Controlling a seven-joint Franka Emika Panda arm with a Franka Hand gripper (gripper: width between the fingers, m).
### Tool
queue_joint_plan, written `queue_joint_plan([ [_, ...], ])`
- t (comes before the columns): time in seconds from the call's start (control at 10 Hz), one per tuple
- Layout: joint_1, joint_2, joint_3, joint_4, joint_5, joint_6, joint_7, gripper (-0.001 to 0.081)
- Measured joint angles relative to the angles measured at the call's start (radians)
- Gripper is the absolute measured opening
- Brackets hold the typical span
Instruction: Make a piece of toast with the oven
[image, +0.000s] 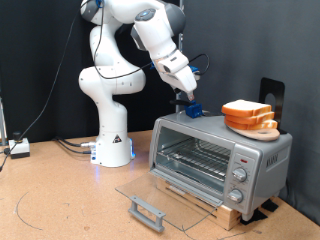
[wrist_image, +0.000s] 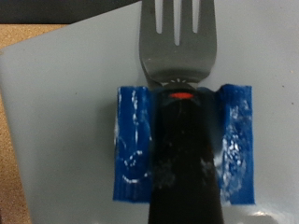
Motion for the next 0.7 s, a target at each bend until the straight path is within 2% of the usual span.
queue_joint_plan([
  [0.7,0.000,0.062,0.135,-0.015,0.089,0.093,0.000,0.0809],
])
